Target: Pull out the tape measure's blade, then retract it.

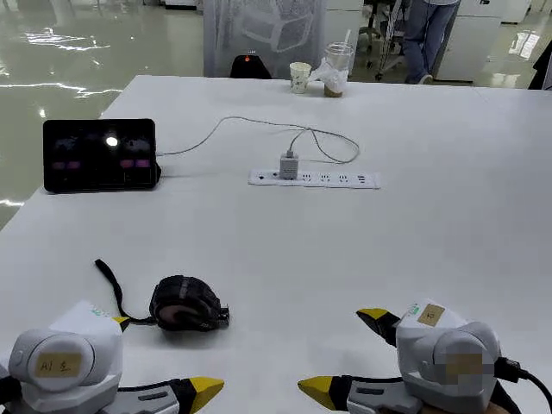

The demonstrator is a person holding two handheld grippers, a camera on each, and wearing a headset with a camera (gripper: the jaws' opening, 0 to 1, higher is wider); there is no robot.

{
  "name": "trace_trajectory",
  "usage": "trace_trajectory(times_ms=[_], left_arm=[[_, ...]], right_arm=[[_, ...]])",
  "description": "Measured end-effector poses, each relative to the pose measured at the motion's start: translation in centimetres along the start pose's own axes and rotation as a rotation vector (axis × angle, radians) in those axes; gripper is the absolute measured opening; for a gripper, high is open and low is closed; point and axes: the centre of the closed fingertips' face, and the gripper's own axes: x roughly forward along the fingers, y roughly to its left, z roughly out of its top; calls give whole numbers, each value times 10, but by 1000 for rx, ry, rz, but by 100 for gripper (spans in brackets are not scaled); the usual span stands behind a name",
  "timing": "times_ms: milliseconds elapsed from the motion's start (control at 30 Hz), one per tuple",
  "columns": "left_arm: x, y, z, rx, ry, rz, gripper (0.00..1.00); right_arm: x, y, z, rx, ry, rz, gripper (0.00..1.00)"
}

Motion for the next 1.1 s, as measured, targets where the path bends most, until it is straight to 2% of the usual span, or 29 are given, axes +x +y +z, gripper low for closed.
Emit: trace_trajectory(times_ms=[233, 567, 967, 1100], left_arm=[[-9, -6, -1, 1, -9, -10, 93], [-21, -18, 2, 21, -51, -32, 97], [-29, -21, 1, 32, -77, -47, 99], [-31, -21, 2, 26, -83, -49, 99]], right_arm=[[-10, 7, -1, 23, -18, -12, 83], [-21, 15, -3, 58, -32, -37, 90], [-31, 19, -1, 83, -58, -58, 99], [-33, 20, -1, 83, -60, -63, 99]])
